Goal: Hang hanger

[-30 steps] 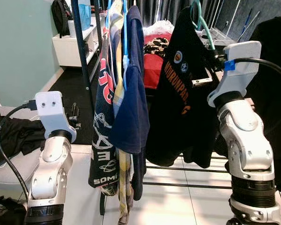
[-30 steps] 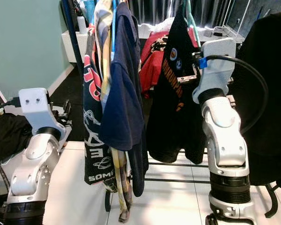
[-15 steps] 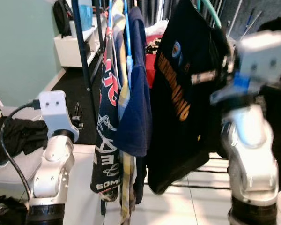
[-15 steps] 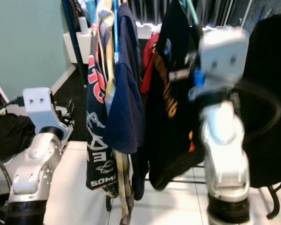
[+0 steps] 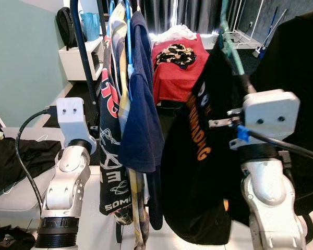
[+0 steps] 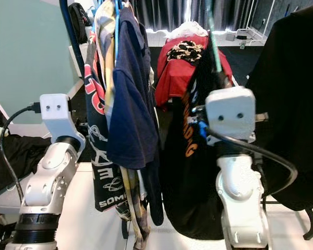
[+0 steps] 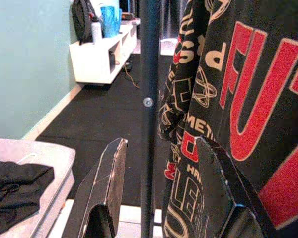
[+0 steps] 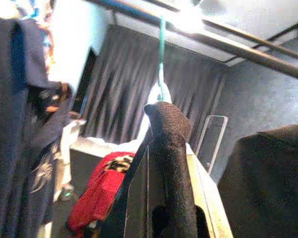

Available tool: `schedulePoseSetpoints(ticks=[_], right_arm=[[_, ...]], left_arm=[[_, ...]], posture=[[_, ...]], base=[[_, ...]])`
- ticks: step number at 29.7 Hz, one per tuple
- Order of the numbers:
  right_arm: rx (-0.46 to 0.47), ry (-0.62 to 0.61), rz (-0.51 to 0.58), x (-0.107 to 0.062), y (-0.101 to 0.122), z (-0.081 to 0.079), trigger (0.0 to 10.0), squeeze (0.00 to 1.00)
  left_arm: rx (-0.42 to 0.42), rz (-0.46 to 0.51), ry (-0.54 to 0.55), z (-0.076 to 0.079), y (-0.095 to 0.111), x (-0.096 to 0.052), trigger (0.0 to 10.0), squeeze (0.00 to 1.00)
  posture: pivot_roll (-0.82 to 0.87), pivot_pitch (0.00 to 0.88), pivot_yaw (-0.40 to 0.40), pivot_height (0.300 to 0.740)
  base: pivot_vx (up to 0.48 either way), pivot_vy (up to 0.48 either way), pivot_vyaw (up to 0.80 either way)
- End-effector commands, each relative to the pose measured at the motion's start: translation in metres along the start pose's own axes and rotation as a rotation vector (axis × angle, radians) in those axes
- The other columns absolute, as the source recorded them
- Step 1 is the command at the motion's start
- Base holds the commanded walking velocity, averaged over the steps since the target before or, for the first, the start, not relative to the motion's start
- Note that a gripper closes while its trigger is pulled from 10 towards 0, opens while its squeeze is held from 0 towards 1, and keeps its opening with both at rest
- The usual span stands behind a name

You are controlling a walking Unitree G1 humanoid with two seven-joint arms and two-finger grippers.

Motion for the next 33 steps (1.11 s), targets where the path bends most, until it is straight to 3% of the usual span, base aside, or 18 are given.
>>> schedulePoseSetpoints(ticks=[1, 2, 4, 5, 6, 7, 8, 11, 12, 16, 17, 18, 19, 20, 21, 22, 23, 33], right_arm=[[0.015, 0.048, 0.029, -0.005, 0.010, -0.003, 10.0, 0.00], [0.015, 0.048, 0.029, -0.005, 0.010, -0.003, 10.0, 0.00], [-0.124, -0.054, -0.036, -0.008, 0.005, 0.053, 10.0, 0.00], [-0.163, -0.089, -0.133, -0.021, -0.010, 0.077, 10.0, 0.00], [-0.163, -0.089, -0.133, -0.021, -0.010, 0.077, 10.0, 0.00], [-0.182, -0.110, -0.200, -0.032, -0.020, 0.091, 10.0, 0.00], [-0.123, -0.097, -0.288, -0.047, -0.037, 0.089, 10.0, 0.00], [-0.035, -0.085, -0.357, -0.061, -0.052, 0.078, 10.0, 0.00], [0.052, -0.073, -0.404, -0.071, -0.066, 0.062, 10.0, 0.00], [0.052, -0.073, -0.404, -0.071, -0.066, 0.062, 10.0, 0.00], [0.131, -0.043, -0.445, -0.078, -0.079, 0.043, 10.0, 0.00], [0.131, -0.043, -0.445, -0.078, -0.079, 0.043, 10.0, 0.00], [0.197, 0.010, -0.462, -0.078, -0.091, 0.021, 10.0, 0.00], [0.197, 0.010, -0.462, -0.078, -0.091, 0.021, 10.0, 0.00], [0.261, 0.064, -0.469, -0.075, -0.098, 0.003, 10.0, 0.00], [0.261, 0.064, -0.469, -0.075, -0.098, 0.003, 10.0, 0.00], [0.312, 0.114, -0.462, -0.070, -0.100, -0.011, 10.0, 0.00], [0.409, 0.218, -0.433, -0.060, -0.097, -0.034, 10.0, 0.00]], left_arm=[[0.031, 0.032, 0.000, -0.007, 0.006, 0.001, 10.0, 0.00], [0.031, 0.032, 0.000, -0.007, 0.006, 0.001, 10.0, 0.00], [0.081, 0.062, 0.017, -0.030, 0.015, 0.013, 10.0, 0.00], [0.121, 0.030, -0.013, -0.036, 0.005, 0.014, 10.0, 0.00], [0.121, 0.030, -0.013, -0.036, 0.005, 0.014, 10.0, 0.00], [0.146, 0.002, -0.035, -0.038, -0.004, 0.013, 10.0, 0.00], [0.160, -0.042, -0.079, -0.034, -0.018, 0.005, 10.0, 0.00], [0.163, -0.080, -0.121, -0.028, -0.031, -0.007, 10.0, 0.00], [0.154, -0.121, -0.142, -0.022, -0.043, -0.020, 10.0, 0.00], [0.154, -0.121, -0.142, -0.022, -0.043, -0.020, 10.0, 0.00], [0.137, -0.161, -0.158, -0.018, -0.053, -0.033, 10.0, 0.00], [0.137, -0.161, -0.158, -0.018, -0.053, -0.033, 10.0, 0.00], [0.124, -0.189, -0.160, -0.016, -0.061, -0.044, 10.0, 0.00], [0.124, -0.189, -0.160, -0.016, -0.061, -0.044, 10.0, 0.00], [0.117, -0.203, -0.159, -0.015, -0.065, -0.051, 10.0, 0.00], [0.117, -0.203, -0.159, -0.015, -0.065, -0.051, 10.0, 0.00], [0.114, -0.209, -0.158, -0.015, -0.067, -0.055, 10.0, 0.00], [0.101, -0.197, -0.171, -0.011, -0.064, -0.056, 10.0, 0.00]], posture=[[-0.14, 0.178, 0.037, 0.740], [-0.14, 0.178, 0.037, 0.740], [-0.15, 0.175, 0.047, 0.740], [-0.16, 0.177, 0.055, 0.740], [-0.16, 0.177, 0.055, 0.740], [-0.16, 0.177, 0.055, 0.740], [-0.17, 0.183, 0.058, 0.740], [-0.16, 0.187, 0.051, 0.740], [-0.15, 0.187, 0.045, 0.740], [-0.15, 0.187, 0.045, 0.740], [-0.14, 0.185, 0.035, 0.740], [-0.14, 0.185, 0.035, 0.740], [-0.13, 0.182, 0.008, 0.740], [-0.13, 0.182, 0.008, 0.740], [-0.12, 0.179, -0.003, 0.740], [-0.12, 0.179, -0.003, 0.740], [-0.11, 0.175, -0.018, 0.740], [-0.10, 0.177, -0.024, 0.740]], base=[[0.000, 0.000, 0.00], [0.000, 0.000, 0.00], [0.000, 0.000, 0.00], [0.000, 0.000, 0.00], [0.000, 0.000, 0.00], [0.000, 0.000, 0.00], [0.000, 0.000, 0.00], [0.000, 0.000, 0.00], [0.000, 0.000, 0.00], [0.000, 0.000, 0.00], [0.000, 0.000, 0.00], [0.000, 0.000, 0.00], [0.000, 0.000, 0.00], [0.000, 0.000, 0.00], [0.000, 0.000, 0.00], [0.000, 0.000, 0.00], [0.000, 0.000, 0.00], [-0.137, 0.000, 0.00]])
Point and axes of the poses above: a point about 5 cm out from each wrist's last joint towards the gripper, its own x axis pointing out of the wrist towards the gripper, its own y axis along the axis of the wrist's last joint, z = x × y, the point moved 5 cm from there along x, pointing out of the wrist towards the gripper, and after that the axes turned 12 degrees about x, right-handed, at the moved point
